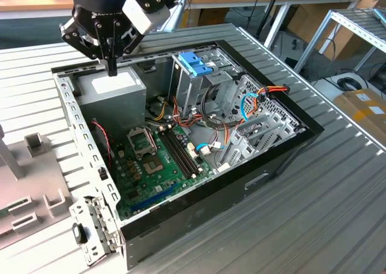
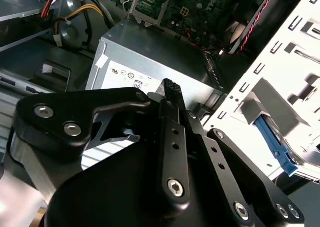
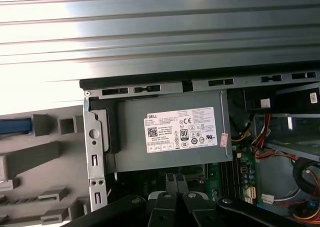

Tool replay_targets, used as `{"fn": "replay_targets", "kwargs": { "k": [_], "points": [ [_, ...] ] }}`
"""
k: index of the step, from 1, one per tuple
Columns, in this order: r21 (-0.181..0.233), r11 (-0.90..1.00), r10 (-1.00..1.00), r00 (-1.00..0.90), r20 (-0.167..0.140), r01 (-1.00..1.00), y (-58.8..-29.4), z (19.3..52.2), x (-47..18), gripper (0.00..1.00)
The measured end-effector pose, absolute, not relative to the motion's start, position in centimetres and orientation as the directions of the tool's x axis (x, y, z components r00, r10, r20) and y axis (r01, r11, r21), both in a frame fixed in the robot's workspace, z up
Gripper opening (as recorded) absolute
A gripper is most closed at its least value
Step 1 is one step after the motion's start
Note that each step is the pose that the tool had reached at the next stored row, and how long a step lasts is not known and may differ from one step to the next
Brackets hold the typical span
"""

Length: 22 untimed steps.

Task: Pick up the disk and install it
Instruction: 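Reach for the disk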

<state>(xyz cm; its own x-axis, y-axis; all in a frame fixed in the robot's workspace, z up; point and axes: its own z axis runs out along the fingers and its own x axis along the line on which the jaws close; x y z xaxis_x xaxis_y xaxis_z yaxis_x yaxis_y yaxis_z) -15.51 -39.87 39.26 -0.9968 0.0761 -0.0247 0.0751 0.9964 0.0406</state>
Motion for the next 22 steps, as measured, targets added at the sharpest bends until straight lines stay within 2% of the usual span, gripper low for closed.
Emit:
{"fn": "replay_targets", "kwargs": {
  "k": [22],
  "points": [
    [0.037,0.996,0.076,-0.997,-0.025,0.075,-39.9,39.2,-16.7,0.1]
  ]
}}
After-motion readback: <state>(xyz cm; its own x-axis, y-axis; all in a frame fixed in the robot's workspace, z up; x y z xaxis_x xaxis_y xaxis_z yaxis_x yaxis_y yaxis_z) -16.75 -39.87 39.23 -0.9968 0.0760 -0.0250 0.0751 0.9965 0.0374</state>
